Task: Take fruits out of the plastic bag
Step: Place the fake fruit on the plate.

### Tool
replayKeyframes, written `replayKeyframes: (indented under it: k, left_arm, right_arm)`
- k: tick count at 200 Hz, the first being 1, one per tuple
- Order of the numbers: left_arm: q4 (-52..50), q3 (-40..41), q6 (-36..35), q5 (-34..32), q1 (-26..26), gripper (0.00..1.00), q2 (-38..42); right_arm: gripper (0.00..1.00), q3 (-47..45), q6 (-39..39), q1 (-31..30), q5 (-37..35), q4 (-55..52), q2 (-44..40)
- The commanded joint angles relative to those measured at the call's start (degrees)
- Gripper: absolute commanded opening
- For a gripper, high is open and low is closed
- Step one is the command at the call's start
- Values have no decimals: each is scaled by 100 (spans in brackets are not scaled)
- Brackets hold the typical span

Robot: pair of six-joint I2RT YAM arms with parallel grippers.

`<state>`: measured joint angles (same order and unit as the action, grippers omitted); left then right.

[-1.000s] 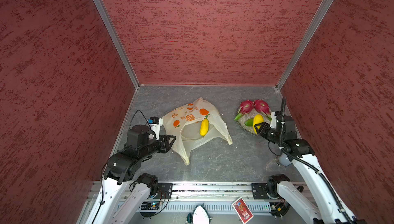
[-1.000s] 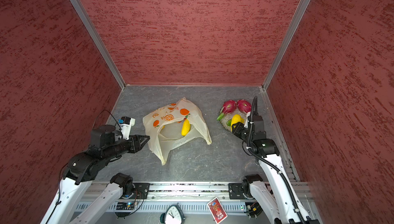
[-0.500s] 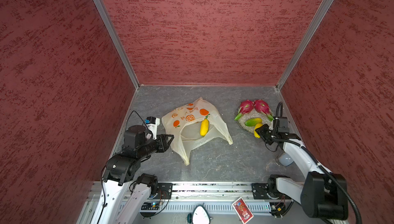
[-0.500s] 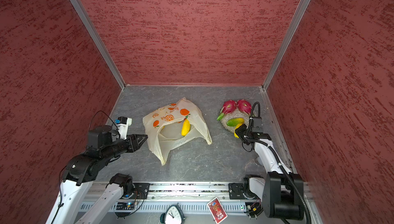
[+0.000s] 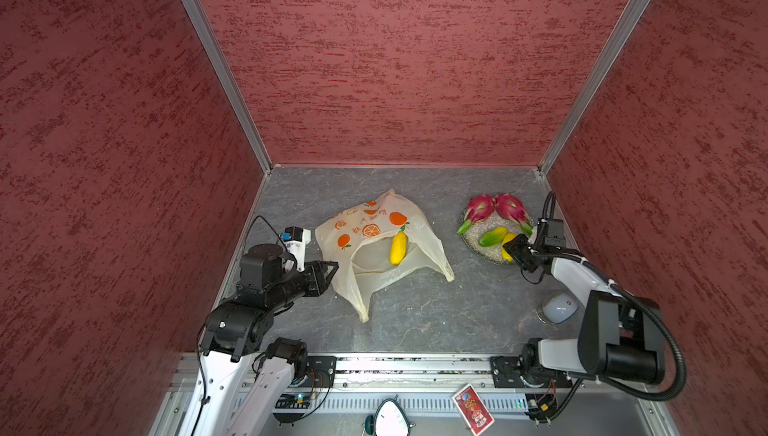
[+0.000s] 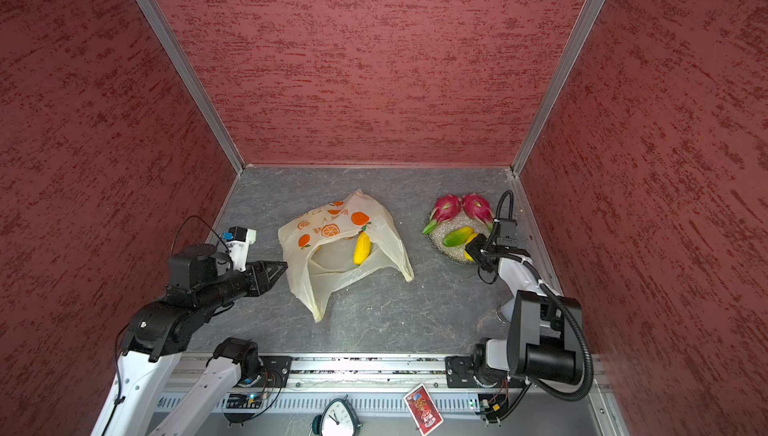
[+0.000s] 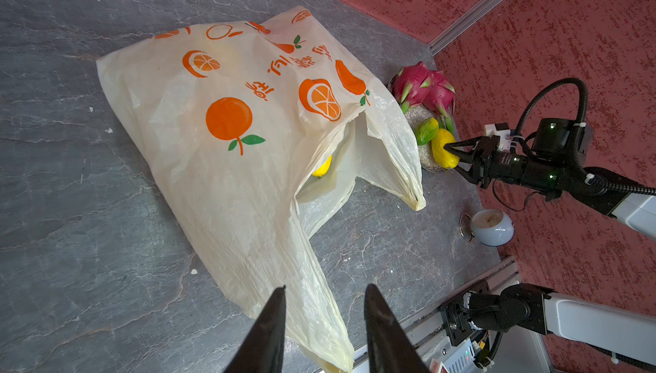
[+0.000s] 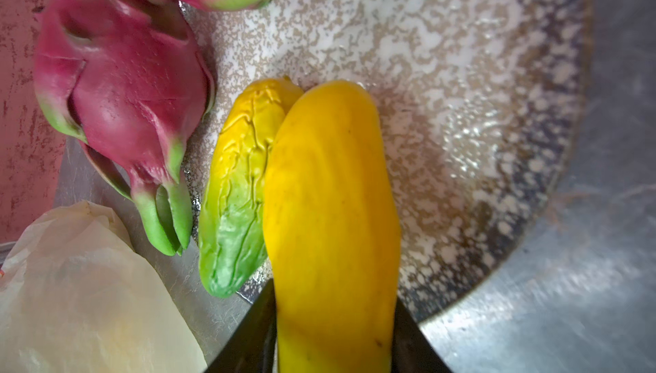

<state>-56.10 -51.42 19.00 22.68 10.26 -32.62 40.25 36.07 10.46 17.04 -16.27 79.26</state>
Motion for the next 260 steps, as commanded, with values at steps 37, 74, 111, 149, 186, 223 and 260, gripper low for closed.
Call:
replayKeyframes:
  k: [37,74,111,149,186,223,260]
  left_arm:
    - [81,44,-97,79,-67,37,-7]
    - [88,44,-99,68,-86,37,-25]
    - [88,44,-98,79,-112,37,-43]
    - [80,44,-97,78,-120,37,-42]
    - [73,44,-94,79,-121,37,-43]
    - [64,45,-89,70,-121,37,-43]
    - [64,53,-82,53,-121,37,-25]
  right_arm:
    - [39,245,-194,-17,841,497,532]
    - [42,281,-352,-122,1028,548,593]
    - [44,183,-375,-189,1082,592,456]
    - [45,-13,-341,-238,1049,609,129]
    - [48,276,-767,-211,359,129,101]
    - [51,734,-1216,-156,-100,-244,370]
    - [54,796,-1091,-154,-69,-127,588]
